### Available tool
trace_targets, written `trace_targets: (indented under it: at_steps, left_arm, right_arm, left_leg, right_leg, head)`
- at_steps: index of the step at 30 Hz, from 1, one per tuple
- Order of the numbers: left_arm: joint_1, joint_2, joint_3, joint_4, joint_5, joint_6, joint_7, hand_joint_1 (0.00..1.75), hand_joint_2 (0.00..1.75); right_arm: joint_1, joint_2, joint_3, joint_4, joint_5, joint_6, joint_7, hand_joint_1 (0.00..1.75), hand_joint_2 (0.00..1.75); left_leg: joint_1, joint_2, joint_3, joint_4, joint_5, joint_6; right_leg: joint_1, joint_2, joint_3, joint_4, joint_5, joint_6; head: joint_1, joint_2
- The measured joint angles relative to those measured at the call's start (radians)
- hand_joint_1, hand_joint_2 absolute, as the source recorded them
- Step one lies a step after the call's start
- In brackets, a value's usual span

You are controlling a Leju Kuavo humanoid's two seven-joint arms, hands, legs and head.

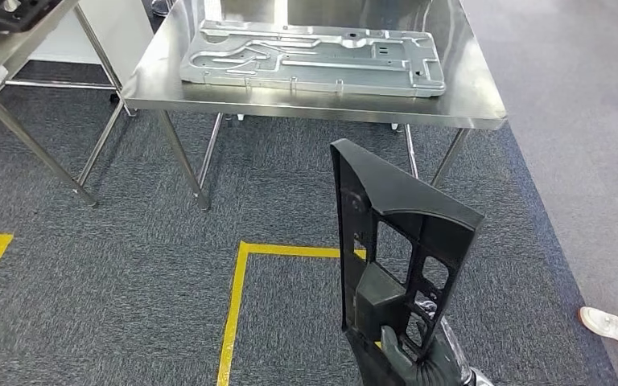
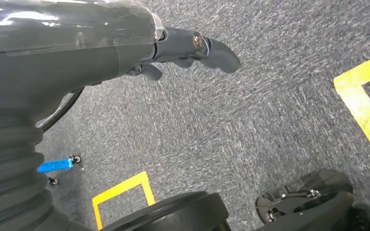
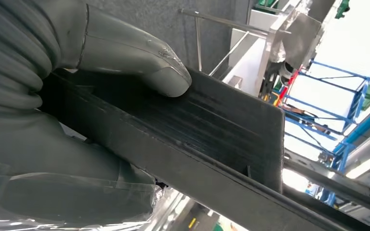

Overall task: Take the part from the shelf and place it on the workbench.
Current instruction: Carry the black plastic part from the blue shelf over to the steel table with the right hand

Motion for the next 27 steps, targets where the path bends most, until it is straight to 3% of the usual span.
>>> trace_targets:
  at_steps: [2,3,4,6,7,8,11,13,14,16,17,18,19,21,22,24,27]
  left_arm:
    - [0.003,-0.001,0.0,0.0,0.0,0.0,0.002,0.0,1.75]
    - [0.005,-0.001,0.0,0.0,0.0,0.0,0.002,0.0,1.75]
    - [0.006,-0.001,0.001,0.0,0.0,0.0,0.003,0.0,1.75]
    - [0.01,0.0,0.003,0.0,-0.001,0.0,0.005,0.0,1.75]
    - [0.011,0.0,0.005,0.0,-0.001,0.0,0.006,0.0,1.75]
    - [0.011,0.0,0.007,0.0,-0.002,0.0,0.006,0.0,1.75]
    - [0.01,0.0,0.013,0.0,-0.003,0.0,0.008,0.0,1.75]
    - [0.01,0.0,0.014,0.0,-0.006,0.0,0.008,0.0,1.75]
    - [0.009,0.0,0.014,0.0,-0.008,0.0,0.008,0.0,1.75]
    - [0.003,0.0,0.015,0.0,-0.009,0.001,0.007,0.0,1.75]
    - [-0.001,0.0,0.015,0.0,-0.009,0.002,0.006,0.0,1.75]
    - [-0.004,0.0,0.015,-0.001,-0.009,0.002,0.005,0.0,1.75]
    - [-0.006,0.0,0.015,-0.001,-0.009,0.002,0.004,0.0,1.75]
    - [-0.002,0.0,0.015,-0.001,-0.01,0.002,0.003,0.0,1.75]
    - [0.001,0.001,0.015,-0.001,-0.01,0.002,0.002,0.0,1.75]
    - [0.004,0.002,0.015,-0.001,-0.011,0.002,0.0,0.0,1.75]
    - [0.005,0.002,0.015,-0.001,-0.011,0.002,-0.003,0.0,1.75]
  right_arm:
    - [0.002,0.001,0.0,0.001,0.0,0.0,0.0,1.75,1.75]
    - [0.003,0.001,0.0,0.001,0.0,0.0,0.0,1.75,1.75]
    - [0.004,0.001,0.0,0.001,0.001,-0.001,0.001,1.75,1.75]
    - [0.004,0.001,0.0,0.001,0.001,-0.001,0.001,1.75,1.75]
    - [0.004,0.001,0.0,0.001,0.001,-0.001,0.001,1.75,1.75]
    - [0.004,0.001,0.0,0.0,0.002,-0.001,0.001,1.75,1.75]
    - [0.005,0.001,0.001,-0.002,0.002,-0.002,0.003,1.75,1.75]
    - [0.008,0.001,0.002,-0.006,0.002,-0.003,0.002,1.75,1.75]
    - [0.008,0.0,0.002,-0.008,0.002,-0.004,0.002,1.75,1.75]
    - [0.009,0.0,0.003,-0.01,0.003,-0.006,0.002,1.75,1.75]
    - [0.01,0.0,0.004,-0.01,0.003,-0.006,0.002,1.75,1.75]
    - [0.01,0.0,0.004,-0.01,0.003,-0.007,0.002,1.75,1.75]
    - [0.01,0.0,0.004,-0.01,0.003,-0.007,0.002,1.75,1.75]
    - [0.01,0.0,0.004,-0.01,0.003,-0.007,0.002,1.75,1.75]
    - [0.01,0.0,0.004,-0.011,0.003,-0.007,0.002,1.75,1.75]
    - [0.009,0.0,0.004,-0.011,0.003,-0.006,0.001,1.75,1.75]
    - [0.01,0.0,0.004,-0.012,0.004,-0.004,0.0,1.75,1.75]
  left_leg:
    - [0.001,-0.001,0.017,-0.002,-0.012,0.0]
    - [0.002,-0.001,0.028,-0.002,-0.021,-0.002]
    - [0.003,-0.002,0.043,-0.002,-0.031,-0.005]
    - [0.006,-0.003,0.074,-0.003,-0.053,-0.014]
    - [0.005,-0.003,0.084,-0.002,-0.063,-0.02]
    - [0.004,-0.003,0.09,-0.001,-0.07,-0.026]
    - [0.002,0.0,0.095,-0.006,-0.081,-0.043]
    - [0.004,0.002,0.087,0.025,-0.102,-0.053]
    - [0.005,0.002,0.065,0.073,-0.125,-0.056]
    - [0.006,0.002,-0.012,0.218,-0.182,-0.06]
    - [0.006,0.002,-0.049,0.28,-0.198,-0.061]
    - [0.005,0.002,-0.071,0.31,-0.193,-0.06]
    - [0.005,0.002,-0.074,0.299,-0.165,-0.057]
    - [0.002,0.002,-0.036,0.181,-0.075,-0.042]
    - [-0.002,0.002,-0.014,0.118,-0.044,-0.034]
    - [-0.009,0.003,0.01,0.044,-0.029,-0.022]
    - [-0.008,-0.002,0.025,0.008,-0.028,-0.008]
  right_leg:
    - [-0.006,0.0,-0.095,0.123,-0.016,0.009]
    - [-0.009,0.0,-0.124,0.142,0.005,0.012]
    - [-0.012,-0.001,-0.134,0.121,0.048,0.015]
    - [-0.016,-0.004,-0.11,0.008,0.152,0.018]
    - [-0.014,-0.005,-0.092,-0.043,0.182,0.017]
    - [-0.012,-0.006,-0.08,-0.076,0.191,0.012]
    - [-0.006,-0.005,-0.072,-0.097,0.171,-0.012]
    - [-0.009,-0.003,-0.066,-0.104,0.167,-0.026]
    - [-0.01,-0.004,-0.062,-0.106,0.165,-0.032]
    - [-0.006,-0.006,-0.056,-0.106,0.158,-0.04]
    - [-0.004,-0.007,-0.051,-0.106,0.155,-0.042]
    - [-0.002,-0.006,-0.046,-0.106,0.15,-0.044]
    - [0.0,-0.004,-0.038,-0.106,0.145,-0.044]
    - [0.003,0.0,-0.02,-0.107,0.134,-0.043]
    - [0.006,0.002,-0.012,-0.107,0.129,-0.04]
    - [0.006,0.003,-0.006,-0.109,0.126,-0.029]
    - [0.002,0.001,-0.007,-0.095,0.142,-0.007]
  head:
    - [0.0,0.0]
    - [0.0,0.0]
    - [0.0,0.0]
    - [0.0,0.0]
    - [0.0,0.0]
    - [0.0,0.0]
    - [0.0,0.0]
    - [0.0,0.0]
    - [0.0,0.0]
    - [0.0,0.0]
    - [0.0,0.0]
    - [0.0,0.0]
    - [0.0,0.0]
    - [0.0,0.0]
    - [0.0,0.0]
    - [0.0,0.0]
    - [0.0,0.0]
